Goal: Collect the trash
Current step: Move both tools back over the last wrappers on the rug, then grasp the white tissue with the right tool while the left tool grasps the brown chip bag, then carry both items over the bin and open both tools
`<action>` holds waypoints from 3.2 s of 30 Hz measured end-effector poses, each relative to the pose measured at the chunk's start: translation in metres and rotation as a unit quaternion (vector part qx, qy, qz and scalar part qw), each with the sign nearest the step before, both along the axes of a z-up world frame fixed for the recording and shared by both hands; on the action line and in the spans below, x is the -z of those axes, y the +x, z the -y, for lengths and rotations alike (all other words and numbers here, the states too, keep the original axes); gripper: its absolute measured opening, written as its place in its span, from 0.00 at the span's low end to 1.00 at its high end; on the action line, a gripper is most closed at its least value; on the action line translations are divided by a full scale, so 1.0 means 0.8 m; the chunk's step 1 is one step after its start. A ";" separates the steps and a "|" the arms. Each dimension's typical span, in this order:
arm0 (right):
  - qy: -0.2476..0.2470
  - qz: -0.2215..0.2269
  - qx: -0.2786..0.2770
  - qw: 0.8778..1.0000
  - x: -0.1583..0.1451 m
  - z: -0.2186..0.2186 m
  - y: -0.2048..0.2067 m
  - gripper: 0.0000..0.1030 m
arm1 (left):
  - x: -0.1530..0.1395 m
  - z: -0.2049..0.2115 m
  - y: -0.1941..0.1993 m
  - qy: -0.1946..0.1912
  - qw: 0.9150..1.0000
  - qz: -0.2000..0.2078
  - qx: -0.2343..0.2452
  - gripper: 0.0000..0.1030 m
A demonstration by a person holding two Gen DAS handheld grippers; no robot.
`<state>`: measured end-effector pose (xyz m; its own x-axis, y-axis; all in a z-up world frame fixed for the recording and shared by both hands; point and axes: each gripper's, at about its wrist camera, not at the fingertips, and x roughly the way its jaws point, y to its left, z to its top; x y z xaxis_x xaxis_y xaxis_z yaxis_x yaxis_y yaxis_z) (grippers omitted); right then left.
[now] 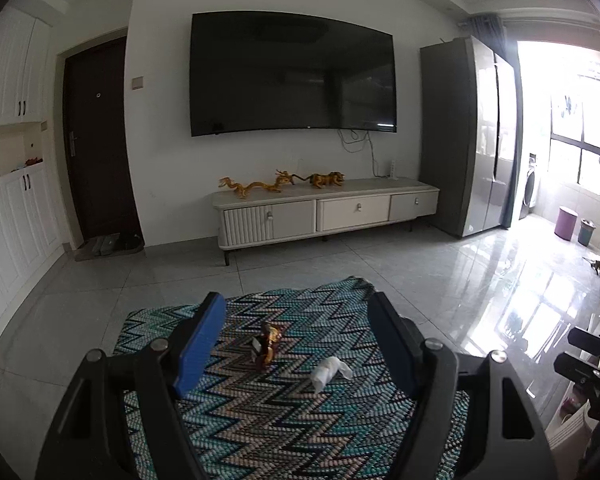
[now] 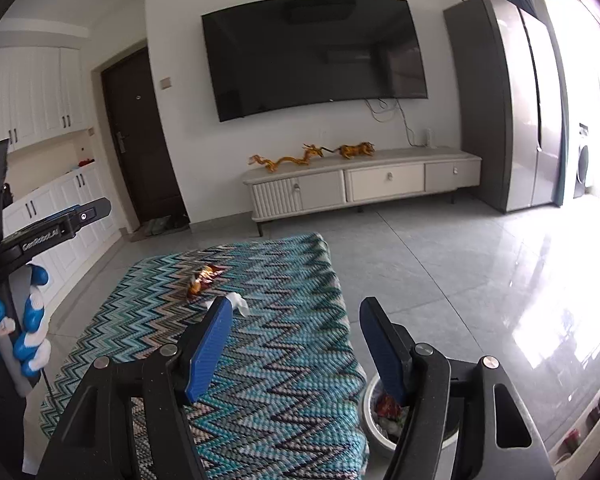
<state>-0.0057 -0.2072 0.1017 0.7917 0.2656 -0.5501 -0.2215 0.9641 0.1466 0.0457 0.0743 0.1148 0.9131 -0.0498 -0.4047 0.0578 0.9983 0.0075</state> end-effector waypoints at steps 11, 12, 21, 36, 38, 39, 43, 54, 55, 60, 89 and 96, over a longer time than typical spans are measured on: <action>0.017 0.001 -0.048 0.999 -0.008 -0.051 0.053 0.63 | 0.036 -0.072 0.086 -0.062 0.996 -0.056 -0.036 0.70; 0.016 -0.004 -0.050 0.999 -0.002 -0.056 0.062 0.63 | 0.047 -0.074 0.097 -0.067 0.995 -0.065 -0.037 0.70; 0.024 -0.084 -0.069 0.994 0.088 -0.090 0.161 0.63 | 0.180 -0.074 0.207 -0.097 0.982 -0.162 -0.024 0.70; 0.061 -0.188 -0.117 0.973 0.223 -0.155 0.268 0.63 | 0.303 -0.077 0.287 -0.141 0.961 -0.236 0.005 0.59; 0.063 -0.199 -0.122 0.970 0.235 -0.161 0.275 0.63 | 0.304 -0.079 0.286 -0.147 0.961 -0.235 0.011 0.48; 0.064 -0.203 -0.123 0.969 0.237 -0.163 0.276 0.63 | 0.304 -0.079 0.286 -0.147 0.961 -0.235 0.012 0.42; 0.056 -0.208 -0.135 0.967 0.243 -0.172 0.276 0.46 | 0.305 -0.075 0.285 -0.141 0.962 -0.232 0.016 0.28; 0.051 -0.190 -0.157 0.968 0.229 -0.179 0.240 0.12 | 0.277 -0.054 0.257 -0.112 0.971 -0.211 0.032 0.19; 0.052 -0.187 -0.158 0.968 0.224 -0.176 0.233 0.11 | 0.272 -0.053 0.251 -0.110 0.971 -0.208 0.033 0.19; 0.059 -0.163 -0.154 0.973 0.190 -0.158 0.194 0.11 | 0.241 -0.047 0.213 -0.101 0.976 -0.191 0.038 0.18; 0.041 -0.012 -0.032 0.999 0.009 0.028 -0.080 0.11 | 0.062 0.101 -0.024 -0.058 0.980 -0.060 0.179 0.18; 0.053 -0.024 0.007 0.998 0.031 0.074 -0.062 0.11 | 0.075 0.166 -0.009 -0.035 0.973 -0.086 0.214 0.18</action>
